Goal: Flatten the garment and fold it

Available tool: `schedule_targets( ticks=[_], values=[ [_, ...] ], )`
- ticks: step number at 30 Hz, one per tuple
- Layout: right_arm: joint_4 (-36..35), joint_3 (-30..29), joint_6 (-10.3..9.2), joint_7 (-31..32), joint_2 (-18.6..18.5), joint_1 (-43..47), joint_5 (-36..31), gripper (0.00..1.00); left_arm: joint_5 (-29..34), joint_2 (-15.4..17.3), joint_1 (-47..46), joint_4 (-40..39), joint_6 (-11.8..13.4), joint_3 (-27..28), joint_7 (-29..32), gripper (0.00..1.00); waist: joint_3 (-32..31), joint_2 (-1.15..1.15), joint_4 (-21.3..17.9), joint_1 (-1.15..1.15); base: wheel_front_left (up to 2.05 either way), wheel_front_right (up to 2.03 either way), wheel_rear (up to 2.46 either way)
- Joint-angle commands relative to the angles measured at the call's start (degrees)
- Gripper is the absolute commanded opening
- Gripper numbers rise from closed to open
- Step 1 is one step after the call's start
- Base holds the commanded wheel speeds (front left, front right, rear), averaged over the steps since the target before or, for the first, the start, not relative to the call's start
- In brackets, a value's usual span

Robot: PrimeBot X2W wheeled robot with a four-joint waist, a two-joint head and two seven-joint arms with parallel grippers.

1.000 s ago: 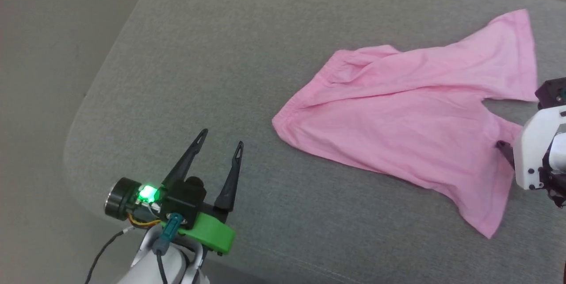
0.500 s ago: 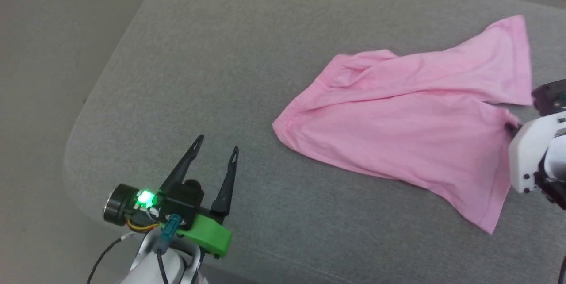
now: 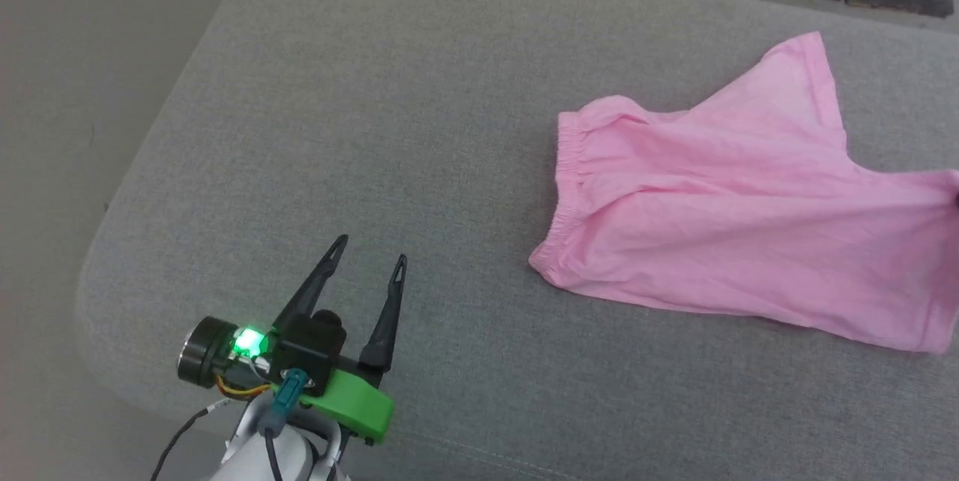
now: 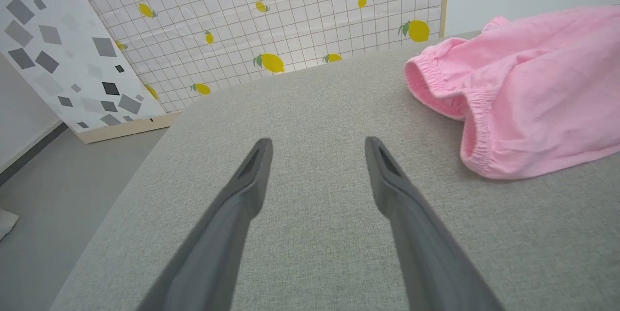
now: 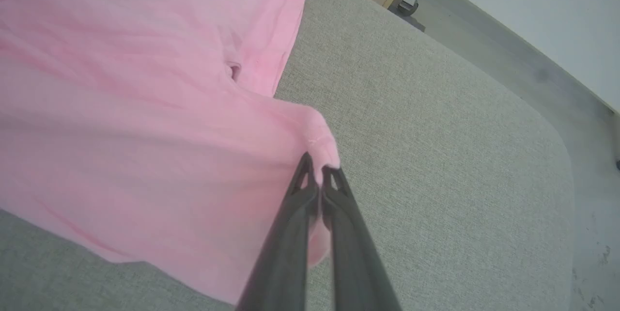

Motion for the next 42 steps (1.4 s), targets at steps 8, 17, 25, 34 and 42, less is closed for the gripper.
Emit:
schedule_targets(
  ticks=[8,17,25,34,42],
  values=[
    [8.2,2.5,-0.09,4.6,-4.7,-10.8,2.5,0.0,0.6,-2.0,-2.4,-0.3,-0.6,0.0,-0.3,1.0,7.1,0.0,5.6,0.0,0.0,0.0,0.0],
    [22.7,5.8,-0.09,-4.0,-5.1,-20.5,-1.8,1.0,1.7,-3.6,-4.1,0.0,-1.7,0.9,-0.3,1.0,8.9,0.0,7.6,0.0,0.0,0.0,0.0],
    [29.9,11.0,-0.09,-14.6,-2.7,-21.8,-3.2,1.0,1.6,-3.5,-3.8,0.9,-2.3,2.1,-0.3,1.0,5.3,0.0,4.8,0.0,0.0,0.0,0.0],
    [30.2,12.3,-0.09,-32.9,1.9,-22.5,1.2,1.0,-0.5,-2.4,-2.7,1.7,-2.7,3.9,0.0,1.0,-1.4,0.0,-1.8,0.0,0.0,0.0,0.0],
    [23.2,15.7,-0.09,-44.7,5.5,-15.1,3.4,1.0,-3.5,-1.5,-0.8,1.1,-2.2,5.4,2.2,1.0,-6.0,0.0,-7.9,0.0,0.0,0.0,0.0]
  ],
)
